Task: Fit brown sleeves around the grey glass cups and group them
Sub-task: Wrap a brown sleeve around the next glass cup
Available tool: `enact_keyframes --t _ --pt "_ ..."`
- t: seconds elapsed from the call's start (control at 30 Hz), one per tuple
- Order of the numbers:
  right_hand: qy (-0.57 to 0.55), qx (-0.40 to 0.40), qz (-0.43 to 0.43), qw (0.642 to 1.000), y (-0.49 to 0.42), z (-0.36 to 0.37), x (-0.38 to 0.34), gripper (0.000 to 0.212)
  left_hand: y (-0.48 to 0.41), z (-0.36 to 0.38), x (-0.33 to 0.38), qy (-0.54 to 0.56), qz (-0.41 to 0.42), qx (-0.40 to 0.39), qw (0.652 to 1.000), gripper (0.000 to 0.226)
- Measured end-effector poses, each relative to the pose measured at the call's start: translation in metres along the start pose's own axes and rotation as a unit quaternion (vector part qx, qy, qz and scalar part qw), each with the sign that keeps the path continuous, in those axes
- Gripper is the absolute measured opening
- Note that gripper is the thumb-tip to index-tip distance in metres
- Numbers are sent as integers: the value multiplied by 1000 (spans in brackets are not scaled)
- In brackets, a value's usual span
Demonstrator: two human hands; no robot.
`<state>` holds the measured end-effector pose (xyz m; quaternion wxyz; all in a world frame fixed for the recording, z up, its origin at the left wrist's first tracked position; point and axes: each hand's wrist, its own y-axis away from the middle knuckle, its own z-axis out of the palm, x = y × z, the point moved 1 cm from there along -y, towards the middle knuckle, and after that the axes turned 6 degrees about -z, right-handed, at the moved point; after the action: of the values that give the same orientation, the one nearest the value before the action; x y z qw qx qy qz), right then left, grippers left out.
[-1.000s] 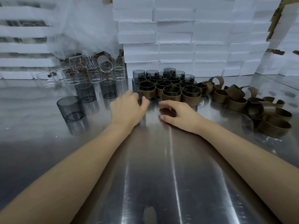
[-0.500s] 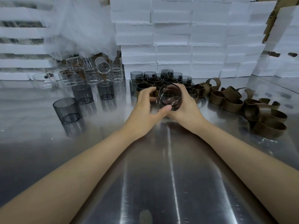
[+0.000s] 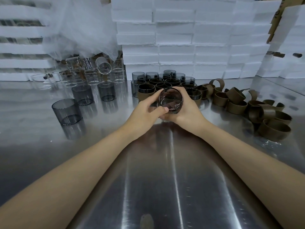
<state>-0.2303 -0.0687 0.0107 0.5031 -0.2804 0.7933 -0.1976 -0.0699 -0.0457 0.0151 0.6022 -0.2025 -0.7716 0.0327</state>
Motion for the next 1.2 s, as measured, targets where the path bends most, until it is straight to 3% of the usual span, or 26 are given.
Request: enact_keyframes --t 0.33,0.5,0.63,0.83,1.0,1.2 --pt "-4 -31 -15 999 0 0 0 75 -2 0 -4 58 -4 6 998 34" --pt "20 -76 -57 995 2 3 0 71 -6 -1 -6 99 -43 30 994 16" --pt "46 -93 -89 991 3 5 -1 66 -6 -1 -6 103 -47 23 993 15" --pt "97 -97 -111 984 5 7 -2 57 -7 -2 -8 73 -45 37 996 22" --pt "151 -114 -90 978 5 8 -3 68 -4 -5 -8 -4 -34 51 998 55" --pt "111 -98 -43 988 5 8 -8 60 -3 -3 -7 -96 -18 37 994 58"
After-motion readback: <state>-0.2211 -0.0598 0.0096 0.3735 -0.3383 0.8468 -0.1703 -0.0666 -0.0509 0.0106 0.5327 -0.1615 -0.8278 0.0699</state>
